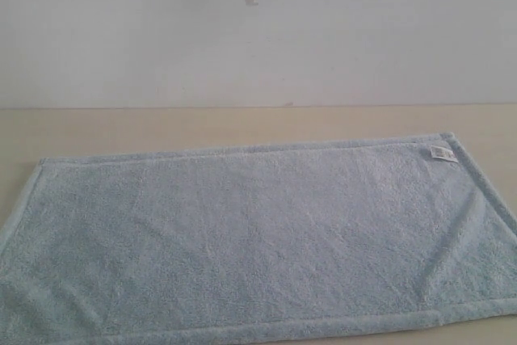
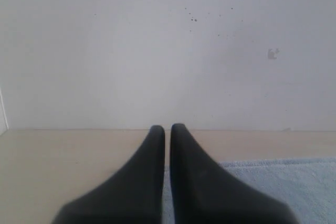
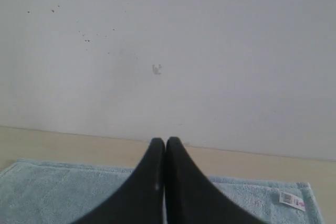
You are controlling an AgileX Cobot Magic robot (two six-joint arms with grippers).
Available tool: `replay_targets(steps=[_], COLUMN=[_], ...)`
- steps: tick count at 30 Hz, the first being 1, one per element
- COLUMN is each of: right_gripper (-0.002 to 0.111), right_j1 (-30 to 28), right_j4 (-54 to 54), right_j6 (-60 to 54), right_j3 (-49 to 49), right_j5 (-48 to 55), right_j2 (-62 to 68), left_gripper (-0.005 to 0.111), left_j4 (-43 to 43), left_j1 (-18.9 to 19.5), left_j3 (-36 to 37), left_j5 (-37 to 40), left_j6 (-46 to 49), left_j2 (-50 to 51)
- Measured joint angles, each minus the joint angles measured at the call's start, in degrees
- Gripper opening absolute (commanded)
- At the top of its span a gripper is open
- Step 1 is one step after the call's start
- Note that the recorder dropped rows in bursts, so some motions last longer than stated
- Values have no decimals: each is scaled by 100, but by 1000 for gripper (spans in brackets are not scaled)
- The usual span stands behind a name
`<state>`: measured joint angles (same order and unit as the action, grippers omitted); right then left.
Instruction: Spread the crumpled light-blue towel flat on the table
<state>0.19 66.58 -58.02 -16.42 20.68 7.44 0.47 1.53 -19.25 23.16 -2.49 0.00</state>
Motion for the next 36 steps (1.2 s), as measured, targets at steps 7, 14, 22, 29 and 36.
replay_targets(steps=[7, 14, 22, 29, 36], right_gripper=[0, 0, 0, 0, 0], right_j1=[-144, -149, -149, -149, -149], right_j4=[-2831, -5842, -6508, -6554, -6554], right_j6=[1387, 4955, 5515, 5548, 5548], right_j3=[642, 1579, 1642, 1642, 1642], right_j5=[-642, -267, -148, -136, -136], right_j2=[-703, -715, -715, -715, -715], left_gripper=[4, 4, 4, 4, 4], left_j4=[0, 0, 0, 0, 174], left_j1=[0, 0, 0, 0, 0], left_j3=[0, 0, 0, 0, 130], left_j5=[12, 39, 39, 39, 28], left_j6=[0, 0, 0, 0, 0], left_j2=[6, 0, 0, 0, 6])
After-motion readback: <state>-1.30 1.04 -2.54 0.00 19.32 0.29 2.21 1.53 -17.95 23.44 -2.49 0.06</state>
